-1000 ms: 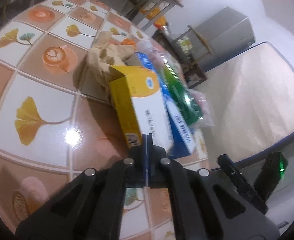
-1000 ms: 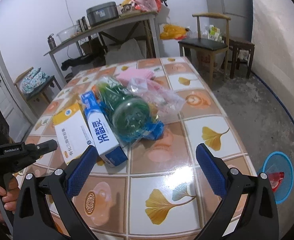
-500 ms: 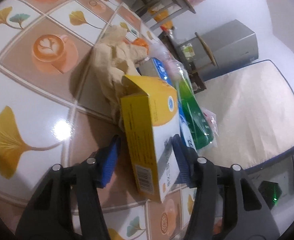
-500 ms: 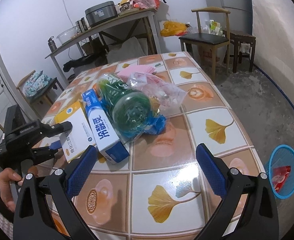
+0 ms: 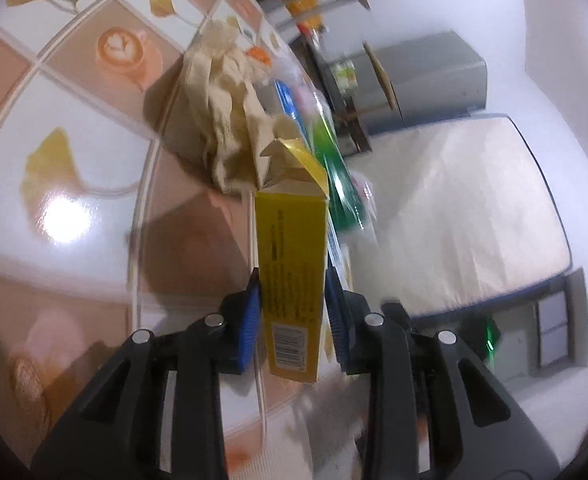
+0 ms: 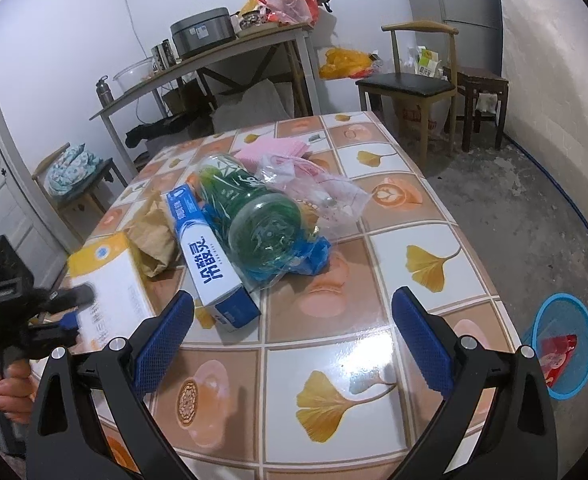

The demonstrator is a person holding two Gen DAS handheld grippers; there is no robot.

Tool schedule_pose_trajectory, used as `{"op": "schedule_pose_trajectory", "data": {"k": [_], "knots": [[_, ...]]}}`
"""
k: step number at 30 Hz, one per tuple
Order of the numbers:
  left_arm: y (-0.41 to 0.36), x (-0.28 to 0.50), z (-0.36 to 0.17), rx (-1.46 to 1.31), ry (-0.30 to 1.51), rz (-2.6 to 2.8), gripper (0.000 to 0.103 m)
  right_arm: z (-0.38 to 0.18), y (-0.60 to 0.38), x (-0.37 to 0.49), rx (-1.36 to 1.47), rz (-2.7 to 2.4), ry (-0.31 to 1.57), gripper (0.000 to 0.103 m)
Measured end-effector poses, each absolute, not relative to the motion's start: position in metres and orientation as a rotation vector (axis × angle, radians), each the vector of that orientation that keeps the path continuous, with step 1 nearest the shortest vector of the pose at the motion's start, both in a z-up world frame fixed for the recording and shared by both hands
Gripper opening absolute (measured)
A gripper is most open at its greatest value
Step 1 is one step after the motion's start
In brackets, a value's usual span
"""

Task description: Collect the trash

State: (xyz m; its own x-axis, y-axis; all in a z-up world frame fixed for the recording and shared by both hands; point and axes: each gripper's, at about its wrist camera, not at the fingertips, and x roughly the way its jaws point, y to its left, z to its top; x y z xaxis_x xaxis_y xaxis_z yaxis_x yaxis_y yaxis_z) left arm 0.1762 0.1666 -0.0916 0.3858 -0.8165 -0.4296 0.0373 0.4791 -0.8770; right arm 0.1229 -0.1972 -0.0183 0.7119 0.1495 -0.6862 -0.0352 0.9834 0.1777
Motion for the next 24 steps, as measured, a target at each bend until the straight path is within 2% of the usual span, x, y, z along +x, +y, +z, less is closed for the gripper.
{"op": "schedule_pose_trajectory", "data": {"k": [5, 7, 8, 9, 11, 15, 24], "knots": [[0.187, 0.159, -0.092, -0.812, 1.146, -0.633, 0.031, -0.013, -0.200, 0.114, 0.159, 0.107, 0.763, 0.096], [0.191, 0.156, -0.091, -0.753, 1.158, -0.559, 0.048, -0.010, -0.201, 0.111, 0.163, 0.110, 0.756, 0.096], [0.193, 0.155, -0.087, -0.709, 1.151, -0.518, 0.067, -0.009, -0.202, 0.109, 0.165, 0.111, 0.751, 0.096], [0.194, 0.153, -0.081, -0.669, 1.133, -0.481, 0.078, -0.007, -0.202, 0.107, 0.166, 0.112, 0.746, 0.096], [0.191, 0.150, -0.071, -0.620, 1.100, -0.463, 0.084, -0.005, -0.203, 0.103, 0.167, 0.113, 0.737, 0.096], [0.172, 0.147, -0.062, -0.551, 1.085, -0.386, 0.090, -0.003, -0.206, 0.099, 0.176, 0.118, 0.737, 0.096], [0.129, 0.160, -0.077, -0.425, 1.058, -0.082, 0.092, 0.003, -0.209, 0.087, 0.180, 0.124, 0.722, 0.096]]}}
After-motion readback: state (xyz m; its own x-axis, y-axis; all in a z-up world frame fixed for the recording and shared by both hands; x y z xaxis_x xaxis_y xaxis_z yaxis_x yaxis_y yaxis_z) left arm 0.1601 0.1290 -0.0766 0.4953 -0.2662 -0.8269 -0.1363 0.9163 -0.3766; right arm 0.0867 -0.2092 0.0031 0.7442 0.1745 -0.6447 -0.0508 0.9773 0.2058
